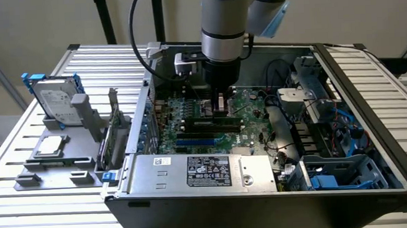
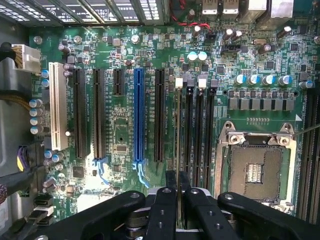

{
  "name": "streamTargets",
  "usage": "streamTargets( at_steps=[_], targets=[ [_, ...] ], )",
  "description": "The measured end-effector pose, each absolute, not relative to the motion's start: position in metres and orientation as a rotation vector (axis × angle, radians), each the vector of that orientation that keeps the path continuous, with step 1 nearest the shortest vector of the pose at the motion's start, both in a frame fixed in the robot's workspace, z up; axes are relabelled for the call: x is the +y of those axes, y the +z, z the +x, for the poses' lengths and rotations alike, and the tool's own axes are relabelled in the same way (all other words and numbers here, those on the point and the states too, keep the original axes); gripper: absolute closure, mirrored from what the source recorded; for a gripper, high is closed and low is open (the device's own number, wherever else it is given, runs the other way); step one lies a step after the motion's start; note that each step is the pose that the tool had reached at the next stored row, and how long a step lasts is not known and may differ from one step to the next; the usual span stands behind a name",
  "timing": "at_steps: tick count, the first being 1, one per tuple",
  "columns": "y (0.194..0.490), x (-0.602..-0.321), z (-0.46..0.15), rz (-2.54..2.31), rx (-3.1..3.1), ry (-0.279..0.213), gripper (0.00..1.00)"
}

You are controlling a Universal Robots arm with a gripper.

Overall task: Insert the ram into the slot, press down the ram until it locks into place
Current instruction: 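Insert the ram into the slot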

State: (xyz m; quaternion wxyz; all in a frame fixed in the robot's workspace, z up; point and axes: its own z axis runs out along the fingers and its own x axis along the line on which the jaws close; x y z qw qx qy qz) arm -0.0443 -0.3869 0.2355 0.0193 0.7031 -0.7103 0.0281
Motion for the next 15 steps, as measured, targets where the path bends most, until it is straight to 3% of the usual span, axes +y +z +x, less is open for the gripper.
streamTargets(
  at_steps=[15],
  targets=[
    [0.2308, -0.3854, -0.0447, 2.178, -2.200, 0.097, 0.87]
  ],
)
